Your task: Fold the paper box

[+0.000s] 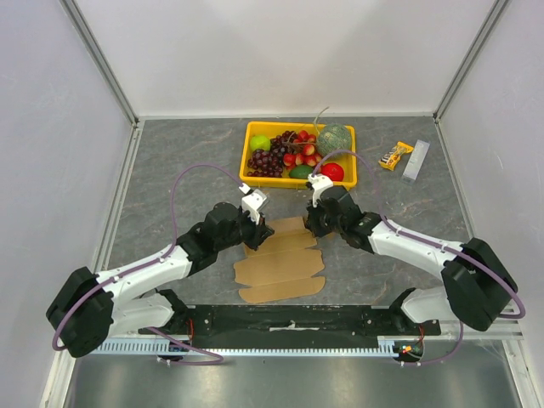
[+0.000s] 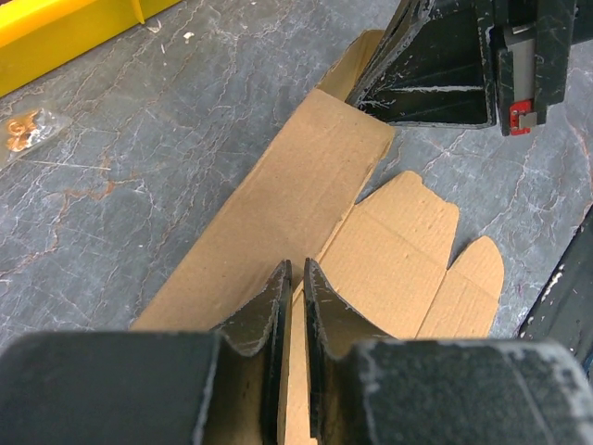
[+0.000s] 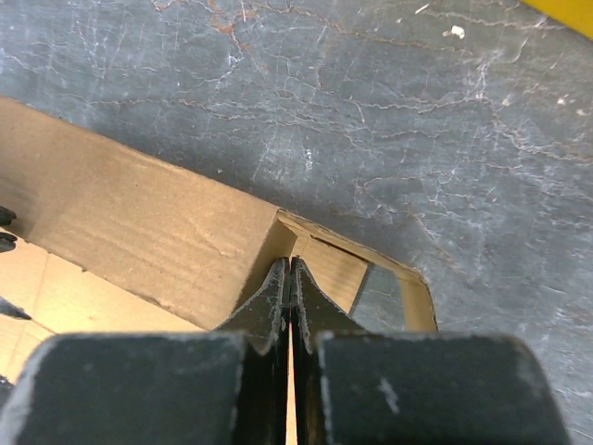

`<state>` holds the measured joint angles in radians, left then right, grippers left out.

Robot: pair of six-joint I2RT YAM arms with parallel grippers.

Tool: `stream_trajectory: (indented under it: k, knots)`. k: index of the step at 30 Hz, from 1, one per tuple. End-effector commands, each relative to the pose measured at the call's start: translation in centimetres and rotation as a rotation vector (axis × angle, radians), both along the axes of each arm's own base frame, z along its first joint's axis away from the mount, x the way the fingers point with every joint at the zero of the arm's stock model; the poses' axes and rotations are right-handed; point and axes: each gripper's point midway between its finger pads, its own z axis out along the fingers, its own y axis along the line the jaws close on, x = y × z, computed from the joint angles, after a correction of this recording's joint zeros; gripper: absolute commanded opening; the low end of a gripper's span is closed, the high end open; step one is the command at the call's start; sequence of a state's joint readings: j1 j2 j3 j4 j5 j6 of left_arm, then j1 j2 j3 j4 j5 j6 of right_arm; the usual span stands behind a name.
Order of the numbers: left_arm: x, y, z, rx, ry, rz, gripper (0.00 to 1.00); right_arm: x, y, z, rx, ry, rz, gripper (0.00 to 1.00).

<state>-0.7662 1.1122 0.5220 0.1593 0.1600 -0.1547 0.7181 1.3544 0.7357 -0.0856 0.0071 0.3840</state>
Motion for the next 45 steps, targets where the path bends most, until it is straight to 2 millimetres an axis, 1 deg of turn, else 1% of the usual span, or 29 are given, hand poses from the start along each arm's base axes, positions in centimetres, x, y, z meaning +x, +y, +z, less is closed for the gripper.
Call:
stream_trajectory:
  k: [1,6,9,12,17,18,22,26,31,35,37,40,45]
  knots:
    - [0.2,-0.4,0.4,-0.013,-0.032,-0.016,0.15,0.3,1.6,1.5,0.189,0.006,0.029,0.0]
    - [0.2,-0.4,0.4,-0.012,-0.031,-0.018,0.15,0.1,1.4,1.3,0.307,0.067,0.029,0.0]
    - [0.1,-0.5,0.2,-0.011,-0.028,-0.025,0.15,-0.1,1.7,1.9,0.394,0.087,0.045,0.0]
    - [0.1,-0.6,-0.1,-0.008,-0.025,-0.03,0.14,-0.5,2.0,2.0,0.452,0.114,0.072,0.0]
    - [0.0,-0.6,-0.4,-0.007,-0.029,-0.035,0.14,-1.0,2.3,2.2,0.503,0.136,0.097,0.0]
    - [0.0,-0.5,-0.7,-0.002,-0.026,-0.036,0.14,-0.9,2.3,2.2,0.507,0.137,0.094,0.0]
    - [0.0,-0.6,-0.8,-0.01,-0.034,-0.041,0.14,-0.7,2.1,2.4,0.523,0.139,0.09,0.0]
    - [0.0,-0.6,-1.1,-0.013,-0.042,-0.044,0.13,-0.2,0.8,1.1,0.433,0.133,0.045,0.0]
    - [0.0,-0.6,-2.1,-0.008,-0.034,-0.043,0.11,0.4,-1.5,-0.6,0.266,0.108,-0.012,0.0]
    - [0.1,-0.5,-1.8,-0.013,-0.046,-0.035,0.11,1.2,-3.6,-2.0,0.145,0.082,-0.071,0.01]
    - [0.1,-0.4,-1.7,-0.017,-0.055,-0.028,0.12,1.5,-4.2,-2.6,0.107,0.076,-0.095,0.03]
    - [0.3,-0.4,-1.7,-0.019,-0.059,-0.022,0.12,1.9,-4.5,-3.3,0.078,0.072,-0.108,0.05]
    - [0.4,-0.4,-1.7,-0.017,-0.063,-0.015,0.12,2.9,-4.4,-3.8,0.06,0.045,-0.107,0.06]
